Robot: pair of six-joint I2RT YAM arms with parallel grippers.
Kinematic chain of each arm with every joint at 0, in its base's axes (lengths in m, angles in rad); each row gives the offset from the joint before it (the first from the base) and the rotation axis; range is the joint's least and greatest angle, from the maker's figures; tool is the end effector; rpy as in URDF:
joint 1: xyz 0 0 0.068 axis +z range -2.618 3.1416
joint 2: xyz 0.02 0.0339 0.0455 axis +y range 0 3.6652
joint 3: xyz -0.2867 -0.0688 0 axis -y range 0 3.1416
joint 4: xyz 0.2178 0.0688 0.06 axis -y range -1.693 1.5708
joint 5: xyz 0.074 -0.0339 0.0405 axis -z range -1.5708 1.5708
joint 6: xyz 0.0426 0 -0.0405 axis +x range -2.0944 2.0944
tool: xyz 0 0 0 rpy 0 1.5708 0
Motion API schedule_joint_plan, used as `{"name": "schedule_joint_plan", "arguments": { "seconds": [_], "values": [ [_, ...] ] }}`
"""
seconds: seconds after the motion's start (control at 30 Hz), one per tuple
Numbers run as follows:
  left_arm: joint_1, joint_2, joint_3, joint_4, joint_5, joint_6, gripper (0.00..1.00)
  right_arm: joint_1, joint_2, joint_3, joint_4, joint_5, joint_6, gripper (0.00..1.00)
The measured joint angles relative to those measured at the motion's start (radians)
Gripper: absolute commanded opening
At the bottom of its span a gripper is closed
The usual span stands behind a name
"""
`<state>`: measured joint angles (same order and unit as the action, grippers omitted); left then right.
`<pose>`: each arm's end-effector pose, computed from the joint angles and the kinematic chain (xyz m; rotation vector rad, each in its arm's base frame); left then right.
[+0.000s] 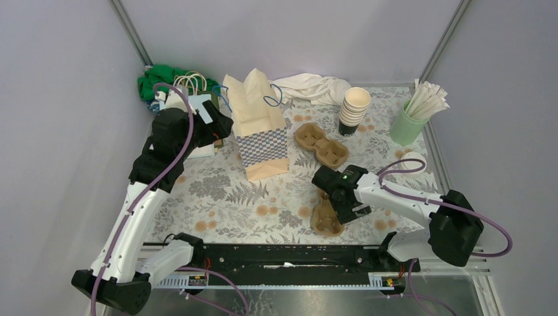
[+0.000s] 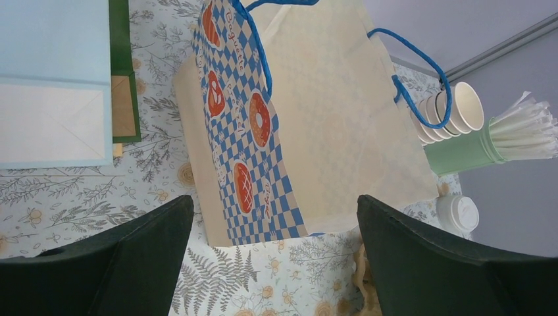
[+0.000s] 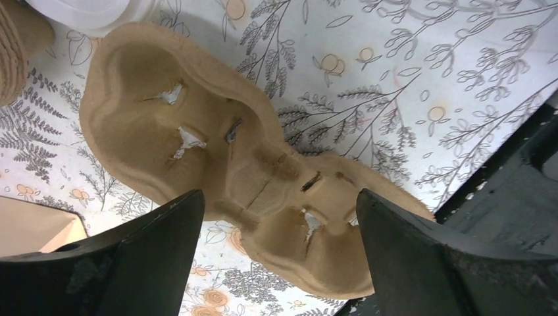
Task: Pack the takeout coffee
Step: Pick up the cup tray from the center of the board.
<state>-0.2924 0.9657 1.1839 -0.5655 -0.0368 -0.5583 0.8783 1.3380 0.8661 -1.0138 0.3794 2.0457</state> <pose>0.1596 -0.0464 0.4153 -0.2841 1.9340 -0.5331 0.1301 0.1321 0.2337 1.5370 2.2863 0.0592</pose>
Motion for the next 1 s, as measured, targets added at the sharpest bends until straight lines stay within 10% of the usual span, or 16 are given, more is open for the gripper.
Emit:
{"name": "schedule_joint_plan", "arguments": {
  "seconds": [1.0],
  "values": [
    [0.0, -0.002, -0.03, 0.029, -0.008, 0.002, 0.99, 0.0, 0.115, -0.026, 0.123, -0.014, 0.0, 0.4]
  ]
}}
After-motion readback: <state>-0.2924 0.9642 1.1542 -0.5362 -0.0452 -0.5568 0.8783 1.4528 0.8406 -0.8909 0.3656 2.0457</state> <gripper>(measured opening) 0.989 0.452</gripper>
